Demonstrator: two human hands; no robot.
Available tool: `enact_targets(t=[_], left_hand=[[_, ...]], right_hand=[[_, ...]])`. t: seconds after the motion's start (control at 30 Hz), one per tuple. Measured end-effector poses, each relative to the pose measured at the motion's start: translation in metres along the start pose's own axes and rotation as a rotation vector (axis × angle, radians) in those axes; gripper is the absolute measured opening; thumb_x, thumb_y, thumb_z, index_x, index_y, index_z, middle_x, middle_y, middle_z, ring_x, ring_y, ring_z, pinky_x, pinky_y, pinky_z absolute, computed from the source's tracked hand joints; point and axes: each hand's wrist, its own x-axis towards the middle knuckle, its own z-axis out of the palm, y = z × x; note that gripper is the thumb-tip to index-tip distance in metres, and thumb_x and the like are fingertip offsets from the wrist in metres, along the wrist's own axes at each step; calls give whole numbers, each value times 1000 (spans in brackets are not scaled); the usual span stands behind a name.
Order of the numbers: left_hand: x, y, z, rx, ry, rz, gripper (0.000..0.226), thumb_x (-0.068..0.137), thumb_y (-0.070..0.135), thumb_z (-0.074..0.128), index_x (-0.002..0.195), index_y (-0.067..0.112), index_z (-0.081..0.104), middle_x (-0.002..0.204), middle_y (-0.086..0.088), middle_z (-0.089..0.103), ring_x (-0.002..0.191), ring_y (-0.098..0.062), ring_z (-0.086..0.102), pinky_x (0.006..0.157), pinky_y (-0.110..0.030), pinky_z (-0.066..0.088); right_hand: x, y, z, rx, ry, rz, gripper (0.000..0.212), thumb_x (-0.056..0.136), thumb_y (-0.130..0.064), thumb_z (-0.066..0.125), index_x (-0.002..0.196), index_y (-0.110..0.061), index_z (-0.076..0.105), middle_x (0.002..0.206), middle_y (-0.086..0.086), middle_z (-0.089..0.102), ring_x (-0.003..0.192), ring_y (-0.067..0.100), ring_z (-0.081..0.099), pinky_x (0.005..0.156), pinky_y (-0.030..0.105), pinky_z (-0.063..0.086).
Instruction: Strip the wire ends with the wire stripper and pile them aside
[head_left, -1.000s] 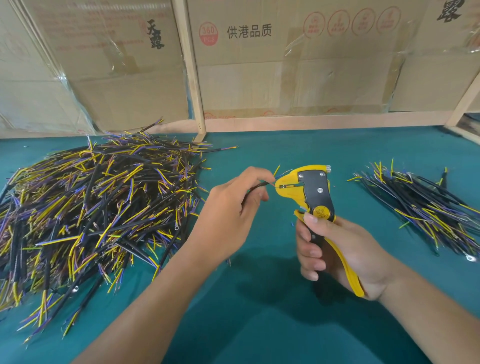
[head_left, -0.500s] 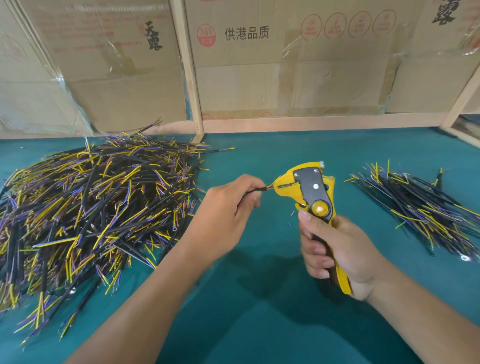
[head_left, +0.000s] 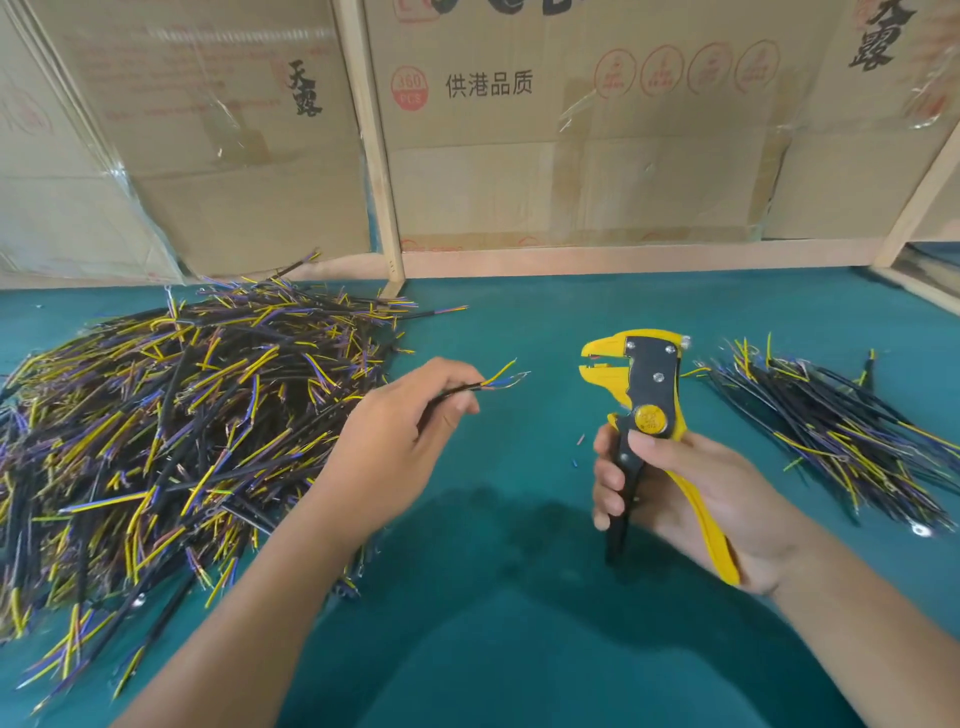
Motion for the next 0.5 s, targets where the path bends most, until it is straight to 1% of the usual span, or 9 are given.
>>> enact_targets(t=[0.07, 0.13, 0.23, 0.33, 0.4, 0.5], left_hand=[[-1, 3, -1, 13, 2, 15, 13, 101, 33, 49, 110, 34, 58, 93, 12, 66, 68, -18, 54, 65, -37, 49], [0, 6, -2, 24, 6, 20, 14, 102, 33, 49, 111, 35, 59, 95, 14, 66, 71, -16, 55, 66, -37, 49], [0, 8, -3, 38, 11, 47, 16, 103, 31, 48, 111, 30, 62, 99, 16, 67, 81, -11, 58, 70, -32, 48], [0, 10, -3, 40, 4, 79, 17, 103, 28, 49, 112, 26, 64, 101, 17, 66, 91, -14, 61, 77, -30, 49], [-1, 10, -1, 32, -4, 90, 18, 104, 28, 49, 115, 27, 62, 102, 16, 66, 88, -12, 61, 74, -27, 48], [-2, 10, 4, 12, -42, 117, 27, 106, 21, 45, 128, 31, 57, 98, 16, 63, 68, -6, 50, 64, -14, 36]], right_hand=[[-2, 1, -2, -35, -39, 10, 45, 78, -34, 84, 105, -2, 67, 83, 17, 51, 73, 33, 49, 74, 45, 51], [-2, 2, -4, -77, -65, 14, 48, 78, -36, 84, 108, -1, 67, 85, 18, 52, 74, 34, 50, 76, 45, 51], [-3, 2, -3, -127, -112, 12, 50, 82, -37, 81, 112, -1, 66, 89, 20, 55, 77, 35, 53, 78, 45, 50], [-4, 2, -1, -155, -157, 10, 49, 84, -39, 79, 113, -2, 66, 91, 19, 58, 79, 34, 54, 80, 44, 50], [-4, 3, -1, -170, -160, 7, 50, 83, -40, 80, 113, -3, 67, 91, 18, 58, 79, 34, 54, 80, 44, 50], [-4, 3, 1, -176, -156, 3, 50, 83, -41, 80, 112, -3, 67, 90, 18, 58, 79, 33, 54, 80, 43, 50]])
